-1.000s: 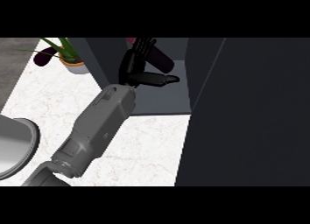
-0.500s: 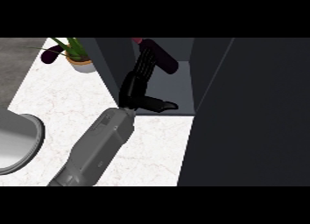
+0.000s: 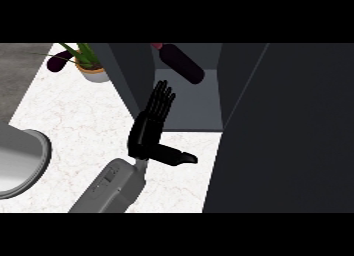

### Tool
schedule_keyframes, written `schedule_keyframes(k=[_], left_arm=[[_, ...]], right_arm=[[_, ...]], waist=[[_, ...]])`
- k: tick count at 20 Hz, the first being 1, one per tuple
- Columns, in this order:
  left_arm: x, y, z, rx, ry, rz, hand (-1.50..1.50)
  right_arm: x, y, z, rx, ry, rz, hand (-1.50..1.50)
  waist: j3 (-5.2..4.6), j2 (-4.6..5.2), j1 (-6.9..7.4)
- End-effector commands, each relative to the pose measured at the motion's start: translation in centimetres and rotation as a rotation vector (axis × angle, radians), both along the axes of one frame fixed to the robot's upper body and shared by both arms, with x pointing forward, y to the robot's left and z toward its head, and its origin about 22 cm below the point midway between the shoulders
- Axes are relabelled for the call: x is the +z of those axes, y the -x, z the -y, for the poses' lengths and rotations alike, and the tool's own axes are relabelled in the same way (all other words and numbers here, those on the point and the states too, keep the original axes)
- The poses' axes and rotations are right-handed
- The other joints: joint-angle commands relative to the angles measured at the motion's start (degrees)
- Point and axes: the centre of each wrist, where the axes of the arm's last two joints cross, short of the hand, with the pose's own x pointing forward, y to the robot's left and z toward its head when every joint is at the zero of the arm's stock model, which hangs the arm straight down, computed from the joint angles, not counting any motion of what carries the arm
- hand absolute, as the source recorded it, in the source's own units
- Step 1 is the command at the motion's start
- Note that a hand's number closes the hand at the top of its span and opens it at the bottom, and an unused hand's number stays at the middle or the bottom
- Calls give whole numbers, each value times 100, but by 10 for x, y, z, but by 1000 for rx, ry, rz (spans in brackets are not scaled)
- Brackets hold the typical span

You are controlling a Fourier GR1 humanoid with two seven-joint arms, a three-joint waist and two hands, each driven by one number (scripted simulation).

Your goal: Pick up the wine, place it into the cabinet and close the cabinet

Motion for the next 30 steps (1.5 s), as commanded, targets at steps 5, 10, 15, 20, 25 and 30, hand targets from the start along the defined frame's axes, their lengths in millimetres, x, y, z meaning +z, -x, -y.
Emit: schedule_keyframes(k=[5,10,15,20,25,30], left_arm=[[-6,54,-45,31,56,-27,-150],[-7,56,-65,53,63,15,-150],[-2,70,-95,71,46,40,-150],[12,68,-141,99,15,76,-150],[10,86,-178,142,-2,68,-150],[15,88,-209,155,-13,67,-150]], right_arm=[[45,26,4,68,-60,16,-150],[56,28,5,194,5,5,-150],[44,25,1,317,-4,-51,-150],[43,32,-5,528,56,-76,150],[45,37,-7,576,48,-87,150],[36,35,-19,556,16,-47,150]], waist=[[-1,40,-33],[-8,67,-74],[-2,64,-34],[-8,58,0],[-6,59,-33],[-17,67,-32]])
